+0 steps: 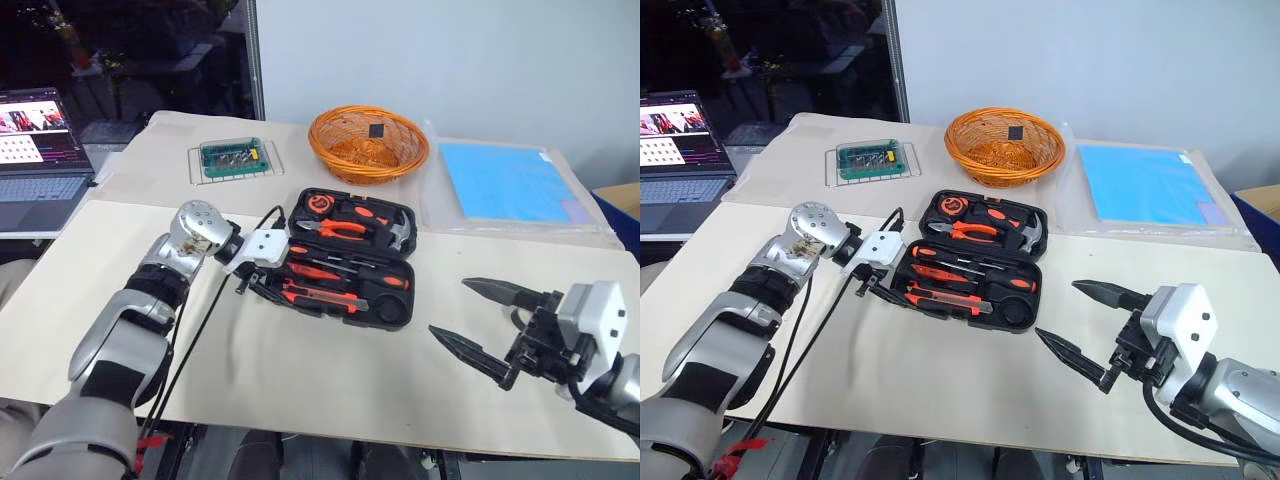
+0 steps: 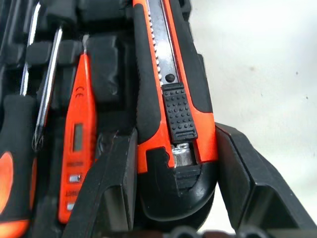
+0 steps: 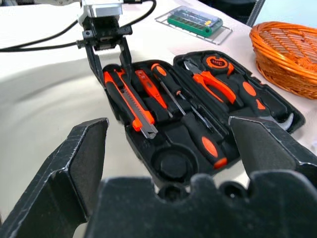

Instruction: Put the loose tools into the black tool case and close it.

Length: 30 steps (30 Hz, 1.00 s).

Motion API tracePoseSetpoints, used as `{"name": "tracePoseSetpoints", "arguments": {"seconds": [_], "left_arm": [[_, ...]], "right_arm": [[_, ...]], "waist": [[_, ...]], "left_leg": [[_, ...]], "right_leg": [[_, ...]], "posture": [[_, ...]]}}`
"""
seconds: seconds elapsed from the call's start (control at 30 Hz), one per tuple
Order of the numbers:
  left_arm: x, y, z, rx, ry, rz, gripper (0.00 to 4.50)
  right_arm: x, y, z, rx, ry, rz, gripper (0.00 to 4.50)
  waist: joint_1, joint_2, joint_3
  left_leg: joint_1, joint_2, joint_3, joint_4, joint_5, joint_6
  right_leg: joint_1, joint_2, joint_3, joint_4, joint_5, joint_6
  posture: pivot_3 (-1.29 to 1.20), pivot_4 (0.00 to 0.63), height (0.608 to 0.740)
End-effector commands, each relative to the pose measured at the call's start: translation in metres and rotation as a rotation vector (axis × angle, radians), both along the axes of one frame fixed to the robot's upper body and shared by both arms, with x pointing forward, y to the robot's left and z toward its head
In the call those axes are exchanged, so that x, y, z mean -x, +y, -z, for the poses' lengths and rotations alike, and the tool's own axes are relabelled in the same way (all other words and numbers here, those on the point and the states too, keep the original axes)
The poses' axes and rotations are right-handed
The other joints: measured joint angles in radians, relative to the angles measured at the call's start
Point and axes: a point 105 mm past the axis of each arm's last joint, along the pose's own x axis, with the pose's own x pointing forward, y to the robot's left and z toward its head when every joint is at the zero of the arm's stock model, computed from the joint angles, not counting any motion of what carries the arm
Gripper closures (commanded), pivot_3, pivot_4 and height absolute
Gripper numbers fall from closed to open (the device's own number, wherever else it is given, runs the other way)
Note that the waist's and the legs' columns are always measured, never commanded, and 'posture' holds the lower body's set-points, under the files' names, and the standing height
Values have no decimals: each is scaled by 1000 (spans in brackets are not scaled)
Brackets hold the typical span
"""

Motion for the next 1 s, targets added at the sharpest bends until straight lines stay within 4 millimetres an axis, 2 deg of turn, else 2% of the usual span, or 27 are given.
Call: {"name": "tracePoseSetpoints", "arguments": {"seconds": [0.03,0.2,0.43,0.7,0.77,0.8,0.9,0.93,1.0], "left_arm": [[-4,-4,0,-41,-8,8,2762],[-10,-2,0,-71,-18,-17,2762],[-17,1,-3,-83,-45,-55,2762],[-10,-8,1,-84,-23,10,2762],[-10,-11,0,-63,-13,3,1762],[-10,-12,-2,-48,-4,-6,1441],[-14,-19,-22,79,29,-61,339],[-16,-16,-29,103,25,-78,72],[-19,-9,-53,251,80,-163,72]], "right_arm": [[6,5,-12,19,-72,-2,0],[8,6,-11,22,-68,1,0],[6,7,-11,23,-71,-3,0],[4,10,-13,20,-78,-25,0],[4,10,-13,21,-77,-28,0],[4,10,-13,21,-76,-28,0],[4,9,-12,24,-76,-28,0],[4,10,-12,24,-77,-28,0],[3,9,-12,23,-79,-29,0]], "waist": [[-1,0,0],[-3,0,0],[-4,0,0],[-4,0,0],[-4,0,0],[-4,0,0],[-4,0,0],[-4,0,0],[-6,0,0]], "left_leg": [[0,0,0,1,0,0],[1,-1,-2,4,1,1],[1,-1,-3,4,1,1],[1,-1,-3,4,1,1],[1,-1,-3,4,1,1],[1,-1,-3,4,1,1],[1,-2,-3,4,0,2],[1,-2,-3,4,0,2],[1,-2,-4,4,0,2]], "right_leg": [[1,0,0,0,0,0],[5,0,0,0,-5,1],[6,0,0,0,1,2],[6,0,0,0,1,2],[6,0,0,0,1,2],[6,0,0,0,1,2],[6,0,0,0,1,3],[6,0,0,1,1,3],[6,0,0,1,1,3]], "posture": [[0,150,740],[0,150,740],[0,150,740],[0,150,740],[0,150,740],[0,150,740],[0,150,740],[0,150,740],[0,150,740]]}}
